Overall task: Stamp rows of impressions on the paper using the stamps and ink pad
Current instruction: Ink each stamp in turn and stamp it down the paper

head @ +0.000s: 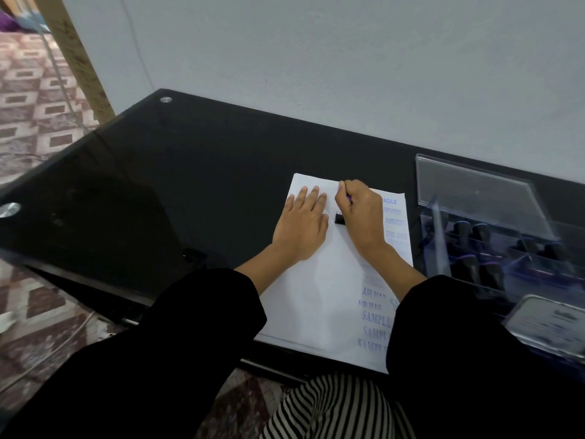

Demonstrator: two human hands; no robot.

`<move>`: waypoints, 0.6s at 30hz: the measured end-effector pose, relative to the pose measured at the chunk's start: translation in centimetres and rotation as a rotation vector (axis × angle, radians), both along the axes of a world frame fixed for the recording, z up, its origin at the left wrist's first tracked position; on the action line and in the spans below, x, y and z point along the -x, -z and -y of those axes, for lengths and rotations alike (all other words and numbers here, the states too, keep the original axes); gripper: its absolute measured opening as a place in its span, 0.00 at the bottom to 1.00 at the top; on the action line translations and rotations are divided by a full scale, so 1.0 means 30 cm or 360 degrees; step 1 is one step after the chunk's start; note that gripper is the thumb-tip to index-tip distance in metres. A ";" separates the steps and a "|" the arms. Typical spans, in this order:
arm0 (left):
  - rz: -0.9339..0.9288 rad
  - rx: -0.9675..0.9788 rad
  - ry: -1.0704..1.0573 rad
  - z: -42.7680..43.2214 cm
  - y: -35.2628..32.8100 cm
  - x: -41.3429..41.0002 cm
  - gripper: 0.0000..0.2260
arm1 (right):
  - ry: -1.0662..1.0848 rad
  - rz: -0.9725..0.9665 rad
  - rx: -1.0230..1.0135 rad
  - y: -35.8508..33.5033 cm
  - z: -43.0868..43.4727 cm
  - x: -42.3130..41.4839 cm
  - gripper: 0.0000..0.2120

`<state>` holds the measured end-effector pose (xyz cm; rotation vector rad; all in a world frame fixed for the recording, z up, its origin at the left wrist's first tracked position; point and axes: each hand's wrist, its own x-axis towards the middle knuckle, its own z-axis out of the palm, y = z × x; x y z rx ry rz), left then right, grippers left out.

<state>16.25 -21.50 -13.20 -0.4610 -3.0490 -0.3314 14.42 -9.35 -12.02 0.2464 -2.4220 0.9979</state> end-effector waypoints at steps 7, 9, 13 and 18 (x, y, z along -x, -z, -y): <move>-0.0001 -0.0030 -0.0003 0.000 -0.009 -0.003 0.23 | -0.0002 0.0147 -0.0074 -0.017 -0.005 -0.005 0.13; 0.0004 -0.0054 -0.0003 0.001 -0.012 -0.007 0.23 | -0.0012 0.0207 -0.0017 -0.037 -0.013 -0.006 0.15; 0.0025 -0.0107 -0.0009 -0.001 -0.019 -0.014 0.23 | 0.0244 0.0055 0.0461 -0.070 -0.049 -0.019 0.18; 0.0001 -0.0117 -0.0014 -0.009 -0.028 -0.018 0.21 | 0.0386 0.0082 0.0477 -0.096 -0.094 -0.033 0.20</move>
